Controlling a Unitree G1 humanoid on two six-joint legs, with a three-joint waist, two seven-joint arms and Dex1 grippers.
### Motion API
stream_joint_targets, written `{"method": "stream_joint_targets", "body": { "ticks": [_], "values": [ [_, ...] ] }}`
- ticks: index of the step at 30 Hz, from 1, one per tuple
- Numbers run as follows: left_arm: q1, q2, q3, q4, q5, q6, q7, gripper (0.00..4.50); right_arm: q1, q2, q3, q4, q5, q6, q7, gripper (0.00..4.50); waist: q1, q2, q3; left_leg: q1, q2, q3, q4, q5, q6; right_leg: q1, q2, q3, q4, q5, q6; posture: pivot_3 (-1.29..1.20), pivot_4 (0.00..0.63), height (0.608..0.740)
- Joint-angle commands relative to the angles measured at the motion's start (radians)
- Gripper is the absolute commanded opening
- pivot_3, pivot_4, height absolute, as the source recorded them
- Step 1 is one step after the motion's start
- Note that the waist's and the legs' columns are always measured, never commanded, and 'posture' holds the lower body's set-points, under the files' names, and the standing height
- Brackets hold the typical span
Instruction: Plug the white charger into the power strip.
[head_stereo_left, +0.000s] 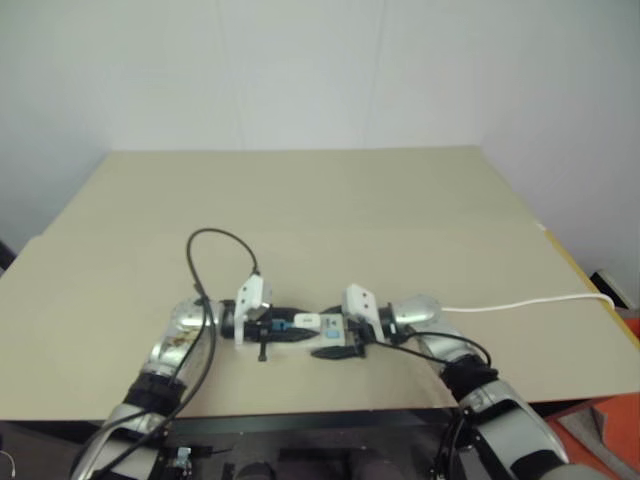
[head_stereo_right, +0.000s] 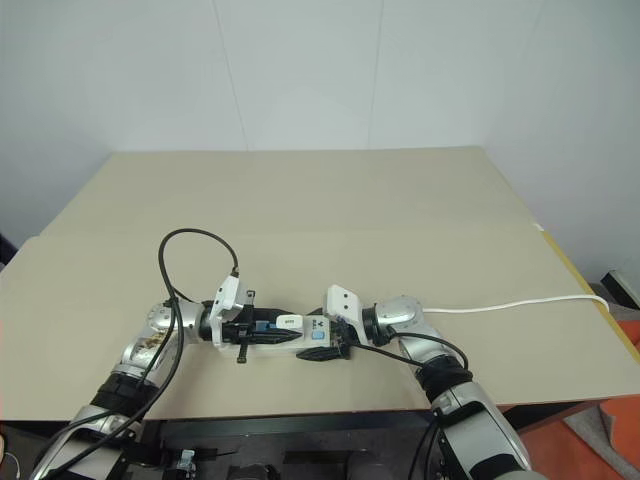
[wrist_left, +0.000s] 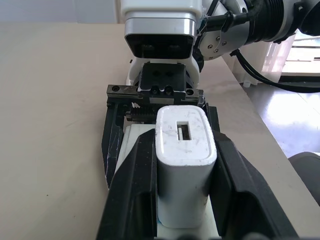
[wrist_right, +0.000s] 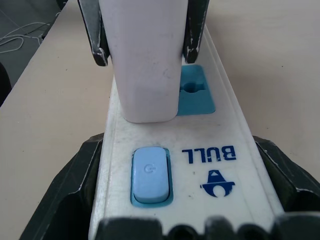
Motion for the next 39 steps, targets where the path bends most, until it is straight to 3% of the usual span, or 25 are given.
{"method": "stream_joint_targets", "body": {
  "ticks": [1,16,18,27,30,33,36,39],
  "values": [
    [0.051,0.052,-0.036,0.134,0.12,0.015,0.006,1.0,0.023,-0.039,0.0,0.014,-0.037,0.019,-0.001,3.42,0.0,0.0,0.0,0.0,0.0,0.0,0.0,0.0,0.0,0.0,0.0,0.0,0.0,0.0,0.0,0.0,0.15,0.74],
    [0.041,0.061,-0.053,0.188,0.126,-0.008,-0.005,1.0,0.034,-0.042,-0.001,-0.006,-0.032,0.029,-0.006,3.42,0.0,0.002,-0.003,0.002,0.0,0.0,0.0,0.0,0.0,0.001,0.0,0.0,0.0,0.0,0.0,0.0,0.15,0.74],
    [0.038,0.056,-0.042,0.176,0.102,0.018,-0.009,1.79,0.035,-0.043,-0.002,-0.008,-0.031,0.03,-0.005,3.42,-0.001,0.003,-0.004,0.002,0.0,0.0,0.0,0.0,0.0,0.001,0.0,0.0,0.0,0.0,0.0,0.0,0.15,0.74],
    [0.021,0.037,0.038,0.048,0.034,0.082,-0.017,4.48,0.035,-0.035,-0.001,-0.013,-0.029,0.036,-0.006,3.42,0.002,0.008,-0.007,0.002,0.0,0.001,-0.001,0.0,0.0,0.001,0.0,0.001,-0.001,0.0,0.0,0.0,0.15,0.74],
    [-0.002,0.061,0.097,-0.063,-0.024,0.138,-0.023,4.48,0.038,-0.033,0.001,-0.019,-0.029,0.039,-0.007,3.42,0.001,0.007,-0.006,-0.001,0.0,0.001,-0.001,0.0,0.0,-0.001,0.0,0.001,-0.001,0.0,0.0,0.0,0.15,0.74],
    [-0.055,0.145,0.175,-0.165,-0.119,0.255,-0.069,4.48,0.046,-0.035,-0.001,-0.031,-0.025,0.051,-0.003,3.42,0.001,0.003,-0.002,-0.007,0.0,0.0,-0.001,0.0,0.0,-0.007,0.0,0.0,-0.001,0.0,0.0,0.0,0.15,0.74],
    [-0.112,0.235,0.257,-0.185,-0.195,0.305,-0.13,4.5,0.048,-0.036,-0.005,-0.036,-0.018,0.07,0.005,4.35,0.001,0.0,-0.001,-0.012,0.0,0.0,-0.001,0.0,0.0,-0.012,0.0,0.0,-0.001,0.0,0.0,0.0,0.15,0.74],
    [-0.141,0.303,0.303,-0.164,-0.207,0.303,-0.177,4.5,0.048,-0.038,-0.009,-0.053,-0.013,0.079,0.008,4.43,0.001,0.0,0.0,-0.013,0.0,0.0,-0.001,0.0,0.0,-0.013,0.0,0.0,-0.001,0.0,0.0,0.0,0.15,0.74]
  ]
}}
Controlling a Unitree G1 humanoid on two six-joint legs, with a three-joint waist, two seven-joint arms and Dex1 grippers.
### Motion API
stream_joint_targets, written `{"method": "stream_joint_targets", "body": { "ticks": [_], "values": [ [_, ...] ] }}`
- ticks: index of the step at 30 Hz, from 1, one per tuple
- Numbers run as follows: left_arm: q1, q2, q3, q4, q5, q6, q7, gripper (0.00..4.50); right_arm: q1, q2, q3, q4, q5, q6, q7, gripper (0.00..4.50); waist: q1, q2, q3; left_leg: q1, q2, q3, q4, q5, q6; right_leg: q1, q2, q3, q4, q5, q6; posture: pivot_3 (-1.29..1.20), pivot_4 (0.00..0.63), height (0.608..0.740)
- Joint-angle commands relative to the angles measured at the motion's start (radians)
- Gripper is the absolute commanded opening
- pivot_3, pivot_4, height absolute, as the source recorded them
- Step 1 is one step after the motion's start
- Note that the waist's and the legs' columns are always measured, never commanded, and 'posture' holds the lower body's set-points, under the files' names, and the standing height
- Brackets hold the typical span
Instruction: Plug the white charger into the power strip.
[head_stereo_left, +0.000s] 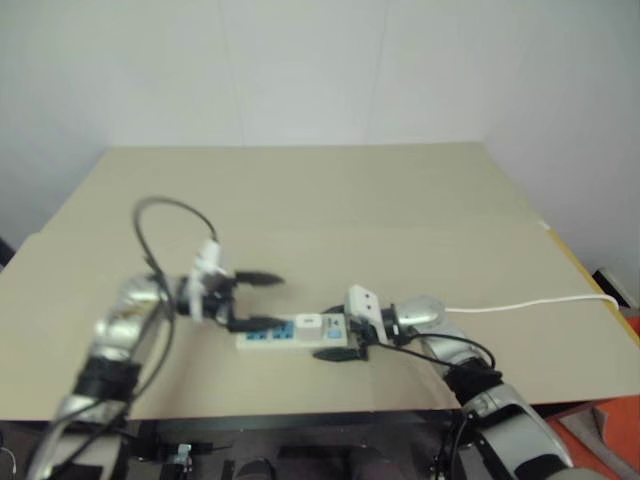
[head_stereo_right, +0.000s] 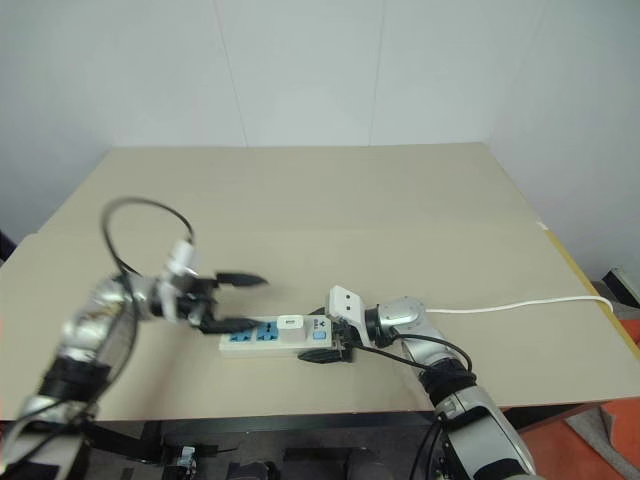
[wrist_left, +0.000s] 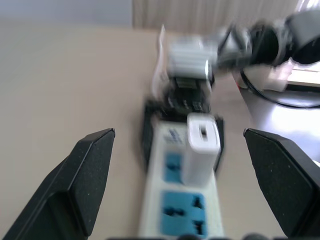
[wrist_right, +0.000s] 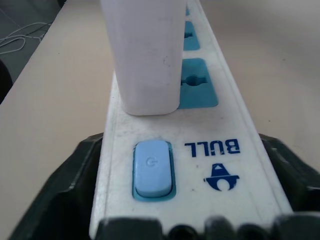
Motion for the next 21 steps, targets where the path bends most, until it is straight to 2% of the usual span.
{"method": "stream_joint_targets", "body": {
  "ticks": [1,7,14,21],
  "values": [
    [-0.015,0.05,0.054,-0.006,-0.031,0.001,-0.059,4.5,0.021,-0.02,-0.004,0.007,-0.013,0.045,-0.001,4.43,0.0,0.0,0.0,0.0,0.0,0.0,0.0,0.0,0.0,0.0,0.0,0.0,0.0,0.0,0.0,0.0,0.15,0.74],
    [0.031,0.128,0.092,0.055,0.013,-0.062,-0.125,4.5,0.07,-0.109,-0.076,-0.192,0.029,0.111,-0.033,4.43,0.009,-0.001,0.003,-0.006,0.0,-0.001,0.001,0.0,0.0,-0.005,0.0,-0.001,0.001,0.0,0.0,0.0,0.15,0.74],
    [0.144,0.169,0.149,-0.013,-0.005,-0.056,-0.103,4.5,0.247,-0.369,-0.263,-0.562,0.17,0.259,-0.009,4.43,0.033,-0.002,0.005,-0.02,0.0,0.0,0.001,0.0,0.0,-0.02,-0.002,-0.001,0.001,0.0,0.0,0.0,0.15,0.74],
    [0.314,0.21,0.237,-0.141,-0.028,0.0,-0.056,4.5,0.41,-0.523,-0.452,-0.652,0.27,0.315,-0.008,4.43,0.029,-0.003,0.006,-0.02,0.0,0.002,0.001,0.0,0.0,-0.02,-0.002,-0.001,0.001,0.0,-0.001,0.0,0.15,0.74]
  ]
}}
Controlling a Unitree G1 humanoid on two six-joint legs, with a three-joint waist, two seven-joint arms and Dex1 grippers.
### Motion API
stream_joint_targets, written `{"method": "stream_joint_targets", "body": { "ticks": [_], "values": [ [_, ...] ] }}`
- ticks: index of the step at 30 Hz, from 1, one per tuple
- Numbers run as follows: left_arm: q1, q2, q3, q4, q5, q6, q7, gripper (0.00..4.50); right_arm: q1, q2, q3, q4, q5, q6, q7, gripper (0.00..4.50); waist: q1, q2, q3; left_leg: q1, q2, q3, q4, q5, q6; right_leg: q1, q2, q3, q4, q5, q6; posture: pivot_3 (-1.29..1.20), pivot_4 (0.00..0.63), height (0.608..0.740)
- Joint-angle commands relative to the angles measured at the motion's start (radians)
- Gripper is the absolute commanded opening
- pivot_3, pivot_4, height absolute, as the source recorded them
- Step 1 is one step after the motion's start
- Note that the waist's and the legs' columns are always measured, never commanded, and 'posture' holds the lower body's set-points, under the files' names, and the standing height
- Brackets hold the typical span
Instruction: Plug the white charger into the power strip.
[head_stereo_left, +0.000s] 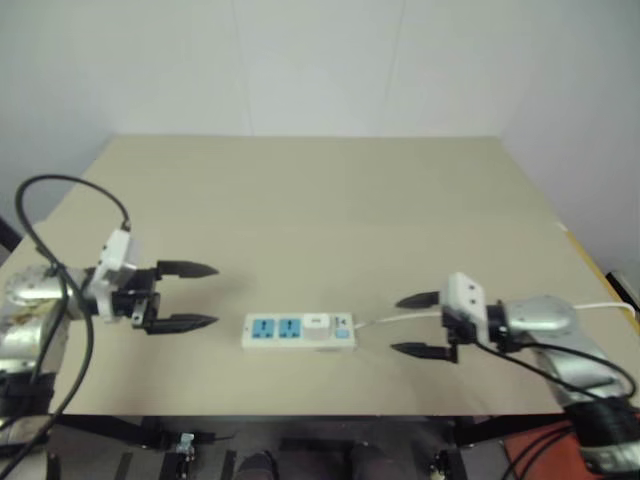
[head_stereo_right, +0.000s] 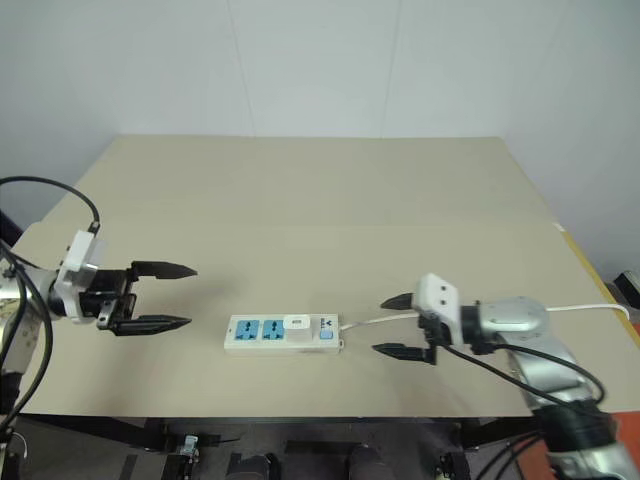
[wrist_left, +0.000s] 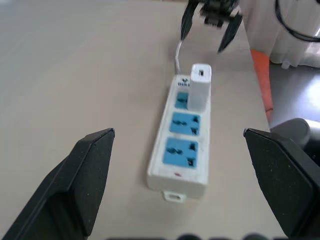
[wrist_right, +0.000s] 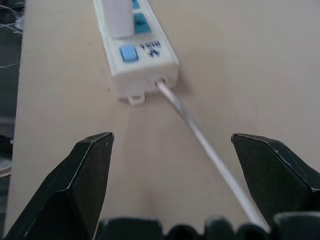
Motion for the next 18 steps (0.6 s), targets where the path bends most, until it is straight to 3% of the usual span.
{"method": "stream_joint_targets", "body": {
  "ticks": [1,9,18],
  "values": [
    [0.05,0.041,0.076,-0.079,-0.035,0.024,0.018,4.5,0.042,-0.041,-0.089,-0.035,0.05,0.004,0.002,4.43,-0.001,-0.001,0.0,0.0,0.0,0.0,0.0,0.0,0.0,0.0,0.0,0.0,0.0,0.0,0.0,0.0,0.15,0.74],
    [0.111,0.072,0.128,-0.152,-0.065,0.09,0.056,4.5,0.071,-0.064,-0.12,-0.024,0.065,-0.006,-0.007,4.43,-0.002,-0.001,0.001,0.004,0.0,0.001,0.001,0.0,0.0,0.002,0.0,0.001,0.001,0.001,0.001,0.0,0.15,0.74],
    [0.063,0.077,0.107,-0.15,-0.067,0.123,0.082,4.5,0.029,-0.026,-0.073,-0.015,0.048,-0.021,-0.038,4.43,-0.001,-0.001,0.001,0.003,0.0,0.001,0.001,0.0,0.0,0.002,0.0,0.001,0.001,0.001,0.001,0.0,0.15,0.74]
  ]
}}
